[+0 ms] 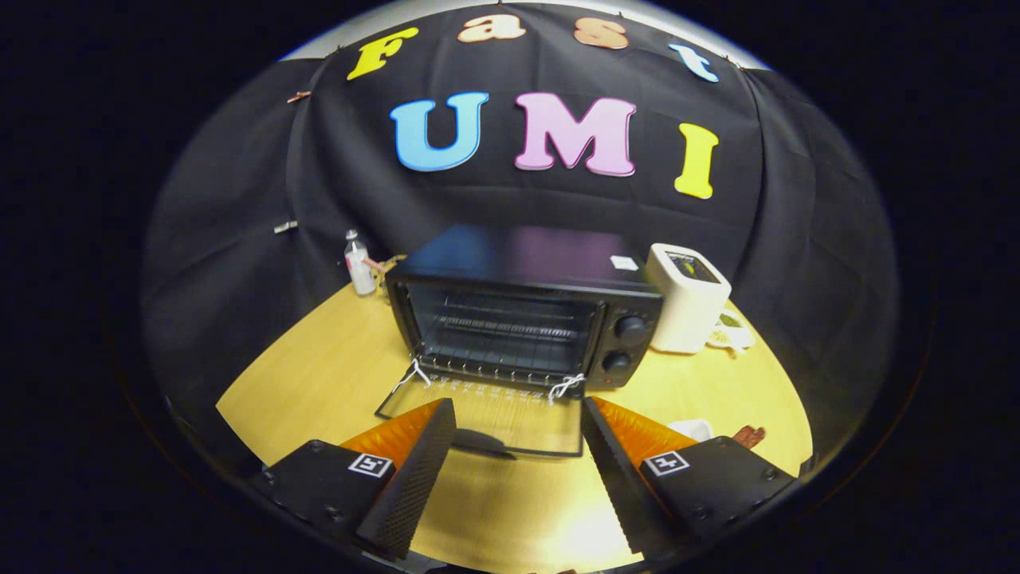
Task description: Open the toaster oven, put the food inside, and close the toaster oven door.
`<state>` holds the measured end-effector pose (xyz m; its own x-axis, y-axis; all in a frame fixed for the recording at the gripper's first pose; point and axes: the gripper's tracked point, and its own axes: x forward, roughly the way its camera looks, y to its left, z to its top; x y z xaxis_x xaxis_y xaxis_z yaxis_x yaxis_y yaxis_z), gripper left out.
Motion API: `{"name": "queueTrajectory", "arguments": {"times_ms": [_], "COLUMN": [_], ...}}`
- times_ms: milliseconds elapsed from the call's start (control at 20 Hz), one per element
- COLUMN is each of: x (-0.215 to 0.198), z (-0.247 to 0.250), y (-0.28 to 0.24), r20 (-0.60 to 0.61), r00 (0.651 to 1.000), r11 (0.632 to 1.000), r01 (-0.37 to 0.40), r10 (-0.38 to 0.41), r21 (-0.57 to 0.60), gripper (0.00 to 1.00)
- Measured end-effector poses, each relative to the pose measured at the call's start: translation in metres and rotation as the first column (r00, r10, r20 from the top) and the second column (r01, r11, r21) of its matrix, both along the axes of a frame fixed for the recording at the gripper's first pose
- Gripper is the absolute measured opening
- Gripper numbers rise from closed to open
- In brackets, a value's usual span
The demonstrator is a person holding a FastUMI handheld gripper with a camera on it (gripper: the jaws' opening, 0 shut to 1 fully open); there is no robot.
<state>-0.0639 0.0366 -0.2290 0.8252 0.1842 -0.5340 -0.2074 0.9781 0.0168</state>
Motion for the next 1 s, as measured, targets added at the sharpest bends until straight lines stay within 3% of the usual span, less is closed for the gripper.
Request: {"name": "queueTrajectory", "arguments": {"times_ms": [400,1000], "x": [0.023,0.046], "z": [0.039,-0.016], "y": [-0.106,-0.232], "r20": [0.014,-0.253], "r00": [1.000,0.965], "r11": [1.000,0.986], "r01": [-0.004,0.098], "r10": [0.004,-0.061], "r21": [-0.024,0.135], "gripper": [0.98,0.99]}}
